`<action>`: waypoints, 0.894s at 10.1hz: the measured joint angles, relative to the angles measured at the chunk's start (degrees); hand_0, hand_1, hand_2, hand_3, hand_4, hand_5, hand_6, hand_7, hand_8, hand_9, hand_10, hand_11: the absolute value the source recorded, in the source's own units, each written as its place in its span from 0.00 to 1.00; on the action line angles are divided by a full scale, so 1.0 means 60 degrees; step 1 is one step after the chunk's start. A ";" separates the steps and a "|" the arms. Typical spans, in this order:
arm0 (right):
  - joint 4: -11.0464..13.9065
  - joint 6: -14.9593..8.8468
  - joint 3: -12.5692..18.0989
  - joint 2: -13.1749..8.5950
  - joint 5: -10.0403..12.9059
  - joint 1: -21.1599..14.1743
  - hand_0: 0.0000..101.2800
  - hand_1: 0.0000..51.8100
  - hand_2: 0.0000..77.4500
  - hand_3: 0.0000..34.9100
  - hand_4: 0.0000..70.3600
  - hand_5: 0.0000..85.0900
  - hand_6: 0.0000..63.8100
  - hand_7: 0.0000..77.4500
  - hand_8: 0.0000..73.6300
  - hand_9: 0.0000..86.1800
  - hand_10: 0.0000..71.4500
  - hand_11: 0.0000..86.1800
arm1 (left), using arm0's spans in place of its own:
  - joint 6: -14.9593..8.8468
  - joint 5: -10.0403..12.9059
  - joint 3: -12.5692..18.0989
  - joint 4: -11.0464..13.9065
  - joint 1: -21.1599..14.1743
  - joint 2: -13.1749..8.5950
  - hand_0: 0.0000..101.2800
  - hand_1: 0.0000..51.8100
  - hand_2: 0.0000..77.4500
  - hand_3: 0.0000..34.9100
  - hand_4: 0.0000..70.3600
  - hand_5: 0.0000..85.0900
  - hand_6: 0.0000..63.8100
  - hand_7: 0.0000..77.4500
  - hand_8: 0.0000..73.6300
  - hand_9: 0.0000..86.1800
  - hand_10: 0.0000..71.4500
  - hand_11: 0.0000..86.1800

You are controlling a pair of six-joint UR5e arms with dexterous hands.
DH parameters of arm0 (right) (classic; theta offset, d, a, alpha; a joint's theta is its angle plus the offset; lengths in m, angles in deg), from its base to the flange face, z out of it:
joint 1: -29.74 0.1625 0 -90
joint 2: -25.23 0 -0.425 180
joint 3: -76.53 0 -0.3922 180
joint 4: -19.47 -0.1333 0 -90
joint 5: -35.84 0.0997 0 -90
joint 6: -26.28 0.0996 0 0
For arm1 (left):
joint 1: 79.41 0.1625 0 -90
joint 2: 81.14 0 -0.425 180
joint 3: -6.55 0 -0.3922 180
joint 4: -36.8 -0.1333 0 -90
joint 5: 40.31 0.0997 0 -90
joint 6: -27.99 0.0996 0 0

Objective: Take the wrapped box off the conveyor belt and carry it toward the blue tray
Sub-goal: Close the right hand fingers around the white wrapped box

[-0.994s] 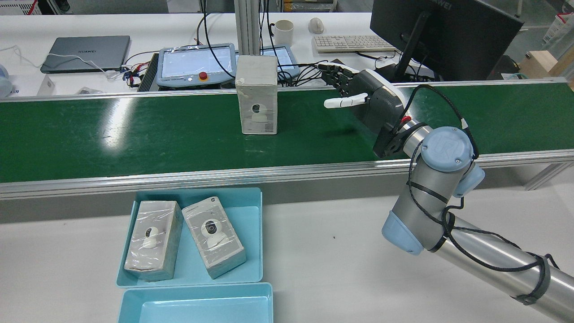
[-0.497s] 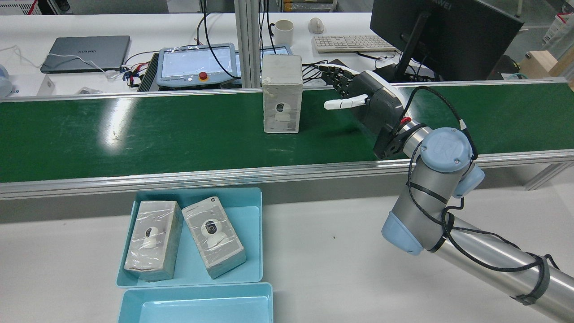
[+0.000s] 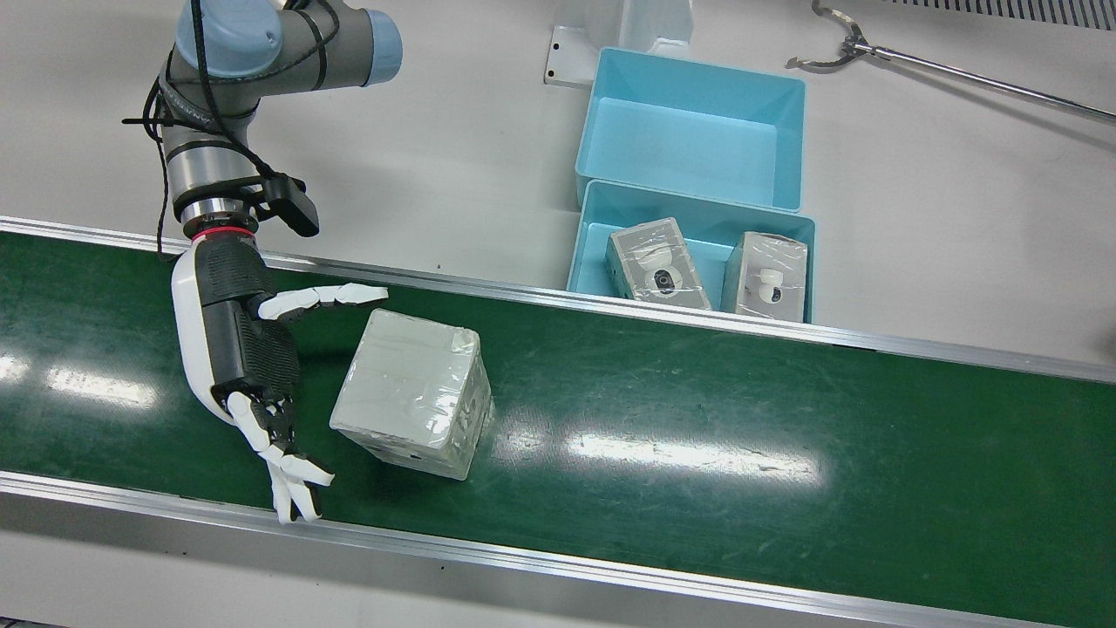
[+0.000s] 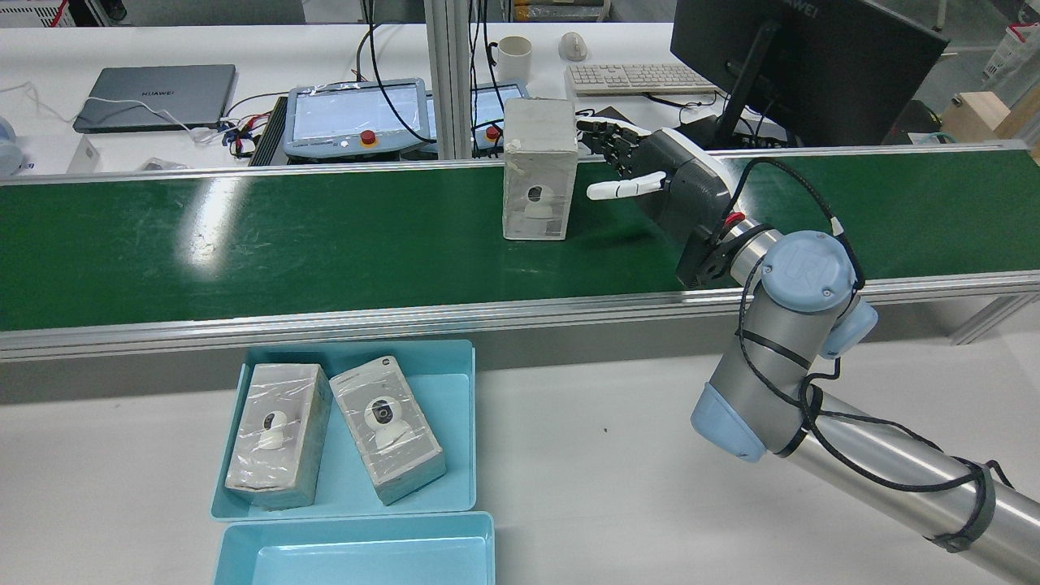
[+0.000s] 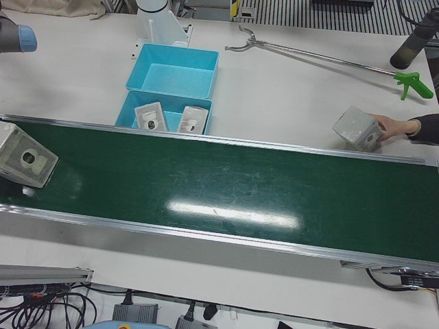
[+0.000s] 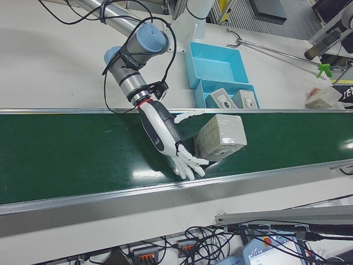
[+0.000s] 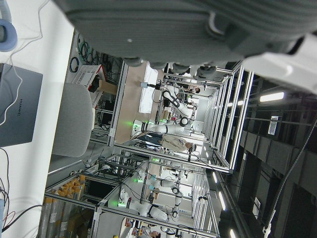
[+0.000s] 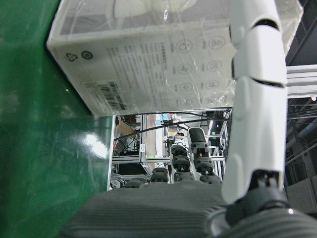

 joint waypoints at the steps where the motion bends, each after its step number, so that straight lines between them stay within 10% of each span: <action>1: 0.0000 -0.0022 -0.0045 -0.0006 0.0003 0.0000 0.47 0.28 0.16 0.00 0.15 0.24 0.04 0.03 0.01 0.05 0.00 0.01 | 0.0000 0.0000 0.0000 0.0000 0.0000 0.0000 0.00 0.00 0.01 0.00 0.00 0.01 0.01 0.01 0.01 0.00 0.01 0.01; 9: -0.0014 -0.0028 -0.0280 -0.0024 0.0009 -0.0011 0.47 0.28 0.16 0.00 0.15 0.24 0.04 0.05 0.01 0.05 0.00 0.01 | 0.0000 0.0000 0.0000 0.0000 0.0000 0.0000 0.00 0.00 0.01 0.00 0.00 0.01 0.01 0.01 0.01 0.00 0.01 0.01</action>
